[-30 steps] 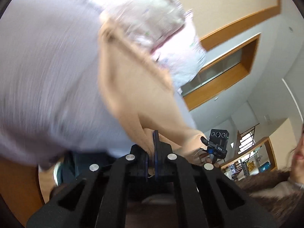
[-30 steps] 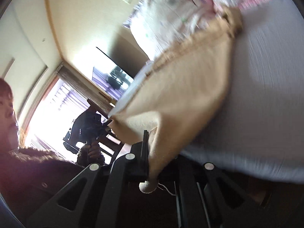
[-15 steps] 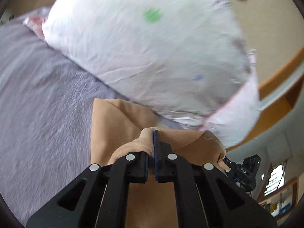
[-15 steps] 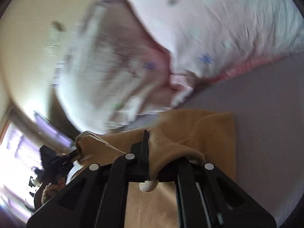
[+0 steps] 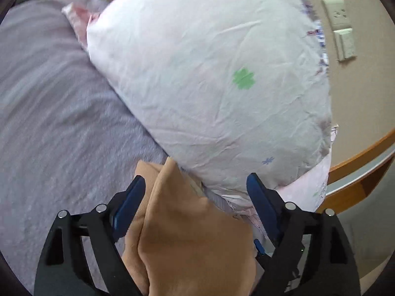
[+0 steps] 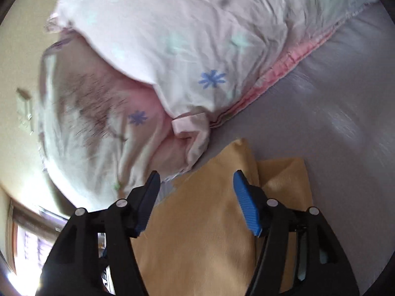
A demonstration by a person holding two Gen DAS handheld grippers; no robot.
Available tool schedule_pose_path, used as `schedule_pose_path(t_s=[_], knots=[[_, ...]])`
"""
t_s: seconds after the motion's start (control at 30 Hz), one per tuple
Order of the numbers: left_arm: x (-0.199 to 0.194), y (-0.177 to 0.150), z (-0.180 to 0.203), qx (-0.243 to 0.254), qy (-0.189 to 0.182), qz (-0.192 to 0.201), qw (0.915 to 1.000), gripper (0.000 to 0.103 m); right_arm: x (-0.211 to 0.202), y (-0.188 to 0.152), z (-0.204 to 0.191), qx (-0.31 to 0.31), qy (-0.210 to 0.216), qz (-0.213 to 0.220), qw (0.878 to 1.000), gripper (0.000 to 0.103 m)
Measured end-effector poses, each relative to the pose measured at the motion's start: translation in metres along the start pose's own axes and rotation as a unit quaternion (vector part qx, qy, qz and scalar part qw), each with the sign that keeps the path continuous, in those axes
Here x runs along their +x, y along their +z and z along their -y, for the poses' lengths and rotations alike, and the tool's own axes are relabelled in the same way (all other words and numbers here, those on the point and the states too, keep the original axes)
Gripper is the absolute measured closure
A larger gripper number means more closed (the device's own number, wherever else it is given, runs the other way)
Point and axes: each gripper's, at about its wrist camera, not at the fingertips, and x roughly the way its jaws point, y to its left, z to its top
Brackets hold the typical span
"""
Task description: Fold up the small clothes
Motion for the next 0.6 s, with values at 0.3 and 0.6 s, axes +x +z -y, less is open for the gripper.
schedule_pose_path(t_s=[0.3,0.6], knots=[[-0.023,-0.062,0.002,0.12,0.102,-0.13,0.979,0.019,-0.024,-0.06,-0.009,-0.14,-0.124,0.005,0.982,0.021],[0.007,-0.089,0.013,0.139,0.152,-0.144,0.9679,0.02,-0.075,-0.059,0.012,-0.109,0.005,0.118,0.987,0.008]])
